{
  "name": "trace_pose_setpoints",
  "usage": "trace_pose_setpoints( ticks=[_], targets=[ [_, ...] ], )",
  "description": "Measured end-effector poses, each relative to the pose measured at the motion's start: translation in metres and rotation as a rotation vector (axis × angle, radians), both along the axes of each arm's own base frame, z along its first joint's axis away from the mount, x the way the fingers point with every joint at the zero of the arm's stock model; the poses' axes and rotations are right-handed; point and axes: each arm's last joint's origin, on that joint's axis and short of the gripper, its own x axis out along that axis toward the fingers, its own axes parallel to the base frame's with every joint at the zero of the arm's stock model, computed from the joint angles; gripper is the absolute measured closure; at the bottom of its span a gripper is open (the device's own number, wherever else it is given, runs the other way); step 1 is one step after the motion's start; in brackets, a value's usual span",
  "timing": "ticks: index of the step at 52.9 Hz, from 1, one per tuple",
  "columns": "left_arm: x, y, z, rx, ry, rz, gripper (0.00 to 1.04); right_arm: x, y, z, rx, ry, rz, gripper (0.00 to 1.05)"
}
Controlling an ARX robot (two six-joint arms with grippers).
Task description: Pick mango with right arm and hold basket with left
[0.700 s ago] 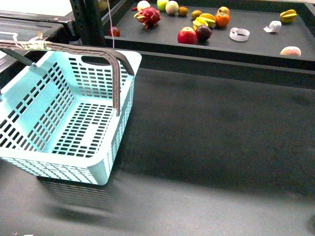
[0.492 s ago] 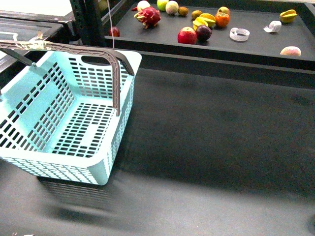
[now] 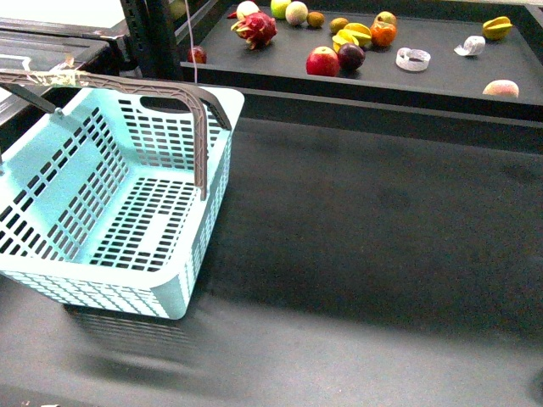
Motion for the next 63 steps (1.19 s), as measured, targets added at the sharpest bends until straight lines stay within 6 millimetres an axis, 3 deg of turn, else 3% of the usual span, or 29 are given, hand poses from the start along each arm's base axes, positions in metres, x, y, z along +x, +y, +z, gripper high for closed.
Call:
trace_pose_setpoints(
  ticks=[8,13,19,23,27,42,63],
  targets=[
    [0.0,0.0,0.0,-0.003,0.005,0.004,0.08,0.0,0.0,0.0,0.0,0.0,0.0,0.08],
    [0.007,-0.005,-0.006,-0.124,0.142,0.34,0.08,0.0,0.0,0.0,0.0,0.0,-0.002,0.08],
    [0.021,-0.009,-0.005,-0.232,0.148,0.503,0.08,0.0,0.0,0.0,0.0,0.0,0.0,0.08],
    [0.038,-0.012,0.002,-0.308,0.139,0.502,0.08,0.0,0.0,0.0,0.0,0.0,0.0,0.08],
    [0.07,-0.017,0.005,-0.414,0.157,0.469,0.08,0.0,0.0,0.0,0.0,0.0,0.0,0.08],
    [0.151,-0.03,-0.019,-0.68,0.309,0.427,0.08,0.0,0.0,0.0,0.0,0.0,0.0,0.08],
    [0.227,-0.051,-0.043,-0.896,0.394,0.376,0.08,0.0,0.0,0.0,0.0,0.0,0.0,0.08]
  ],
)
